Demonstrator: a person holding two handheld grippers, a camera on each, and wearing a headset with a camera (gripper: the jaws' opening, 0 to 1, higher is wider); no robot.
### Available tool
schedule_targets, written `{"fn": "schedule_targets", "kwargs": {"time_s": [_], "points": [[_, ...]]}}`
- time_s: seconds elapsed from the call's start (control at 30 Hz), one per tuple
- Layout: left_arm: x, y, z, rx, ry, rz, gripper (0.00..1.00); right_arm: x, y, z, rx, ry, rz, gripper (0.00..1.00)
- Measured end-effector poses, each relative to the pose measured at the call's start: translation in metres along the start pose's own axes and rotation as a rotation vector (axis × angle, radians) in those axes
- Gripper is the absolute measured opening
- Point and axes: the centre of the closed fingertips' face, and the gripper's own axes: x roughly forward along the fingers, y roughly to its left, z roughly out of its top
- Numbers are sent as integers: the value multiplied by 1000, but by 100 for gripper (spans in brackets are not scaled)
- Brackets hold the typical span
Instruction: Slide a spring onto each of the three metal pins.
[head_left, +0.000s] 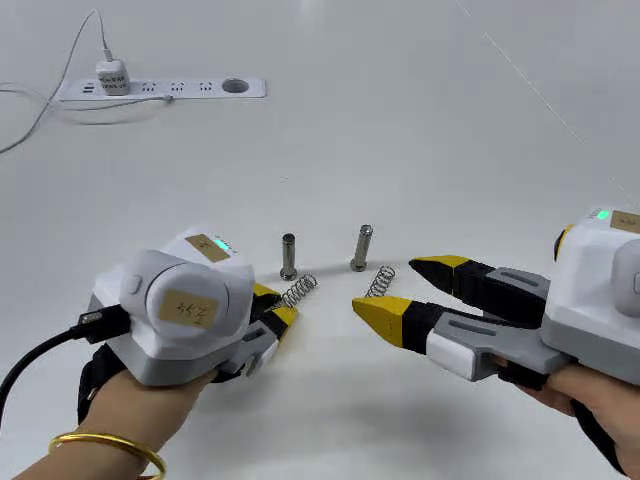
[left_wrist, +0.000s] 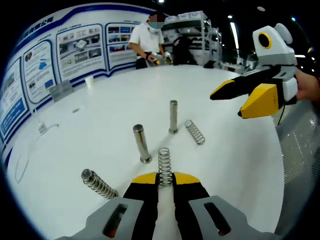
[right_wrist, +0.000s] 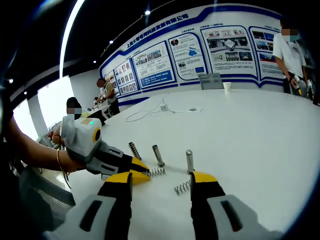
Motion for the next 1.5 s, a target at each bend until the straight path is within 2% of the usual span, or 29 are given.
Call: {"fn": "schedule_targets", "kwargs": {"time_s": [0.1, 0.33, 0.5, 0.63, 0.8, 0.97, 1.13, 1.3, 1.4, 1.5], "points": [[-5, -2, 6, 5, -20, -3, 10, 0, 1, 2, 16, -7, 3, 48], [-19, -9, 31, 14, -97, -8, 10, 0, 3, 12, 85, -39, 16, 46], [-29, -11, 44, 17, -151, -1, 10, 1, 4, 20, 155, -70, 30, 42], [-36, -15, 55, 16, -198, -1, 10, 3, 5, 30, 211, -106, 50, 39], [-45, -19, 66, 21, -245, 5, 10, 7, 9, 37, 250, -123, 77, 35], [-54, -21, 72, 23, -287, 12, 10, 10, 15, 40, 276, -132, 104, 32], [-59, -23, 76, 16, -312, 12, 10, 13, 23, 42, 313, -129, 144, 29], [-65, -25, 80, -8, -354, -4, 10, 15, 32, 43, 347, -131, 176, 25], [-67, -27, 82, -34, -363, -20, 10, 16, 37, 45, 374, -134, 200, 22], [-70, -28, 84, -34, -381, -23, 10, 16, 40, 48, 409, -143, 221, 20]]}}
